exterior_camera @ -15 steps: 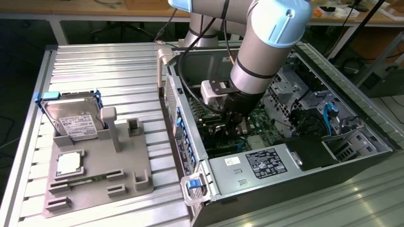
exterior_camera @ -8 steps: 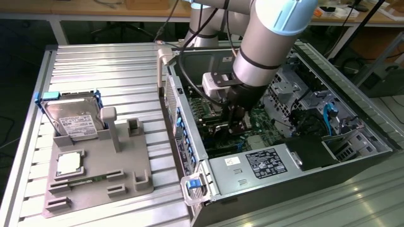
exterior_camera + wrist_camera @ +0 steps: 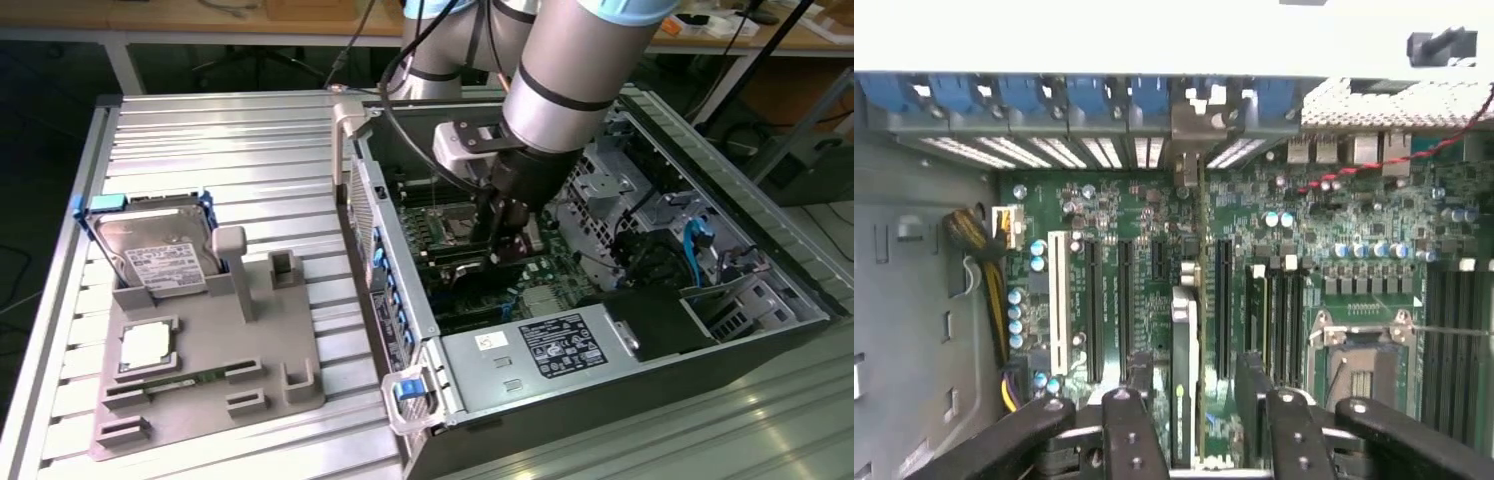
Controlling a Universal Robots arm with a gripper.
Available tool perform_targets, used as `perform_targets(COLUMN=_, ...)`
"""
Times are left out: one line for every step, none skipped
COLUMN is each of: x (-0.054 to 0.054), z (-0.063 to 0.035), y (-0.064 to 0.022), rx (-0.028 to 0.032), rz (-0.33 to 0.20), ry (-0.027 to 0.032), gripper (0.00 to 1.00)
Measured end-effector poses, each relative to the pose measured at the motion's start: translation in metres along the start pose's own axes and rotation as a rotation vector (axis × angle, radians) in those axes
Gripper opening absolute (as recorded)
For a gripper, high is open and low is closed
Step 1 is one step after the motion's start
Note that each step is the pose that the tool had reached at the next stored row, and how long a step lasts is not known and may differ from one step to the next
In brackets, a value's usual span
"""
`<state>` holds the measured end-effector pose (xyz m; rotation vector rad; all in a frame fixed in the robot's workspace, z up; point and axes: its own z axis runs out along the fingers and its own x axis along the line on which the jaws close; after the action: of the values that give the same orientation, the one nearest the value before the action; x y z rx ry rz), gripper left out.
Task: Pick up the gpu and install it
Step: 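Insert the gpu into the slot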
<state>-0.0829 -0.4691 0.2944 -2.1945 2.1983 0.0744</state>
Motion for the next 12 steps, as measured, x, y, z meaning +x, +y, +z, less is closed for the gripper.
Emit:
perform_targets(x=0.0000, z=0.0000, y=0.0000, rx=0.0000, rz=0.000, ry=0.0000, gripper=0.45)
perform_targets(x=0.0000, z=0.0000, y=0.0000, rx=0.0000, rz=0.000, ry=0.0000, gripper=0.45)
perform_targets(x=0.0000, z=0.0000, y=0.0000, rx=0.0000, rz=0.000, ry=0.0000, gripper=0.38)
perform_targets(x=0.0000, z=-0.0001, y=0.0000, rx=-0.0001, rz=0.000, ry=0.0001, gripper=0.32)
perform_targets(x=0.0000, z=-0.0001, y=0.0000, rx=-0.0001, rz=0.000, ry=0.0001, gripper=0.20)
perform_targets(x=0.0000, z=0.0000, y=0.0000, rx=0.0000, rz=0.000, ry=0.0000, gripper=0.20)
perform_targets(x=0.0000, z=0.0000, y=0.0000, rx=0.0000, rz=0.000, ry=0.0001, gripper=0.20)
perform_targets(x=0.0000, z=0.0000, y=0.0000, rx=0.0000, rz=0.000, ry=0.0000, gripper=0.11)
perform_targets(x=0.0000, z=0.0000, y=0.0000, rx=0.0000, rz=0.000, ry=0.0001, gripper=0.11)
perform_targets(x=0.0000, z=0.0000, y=0.0000, rx=0.0000, rz=0.000, ry=0.0000, gripper=0.11)
perform_targets(x=0.0000, z=0.0000, y=0.0000, rx=0.0000, rz=0.000, ry=0.0001, gripper=0.11)
perform_targets(x=0.0000, z=-0.0001, y=0.0000, rx=0.0000, rz=0.000, ry=0.0001, gripper=0.11)
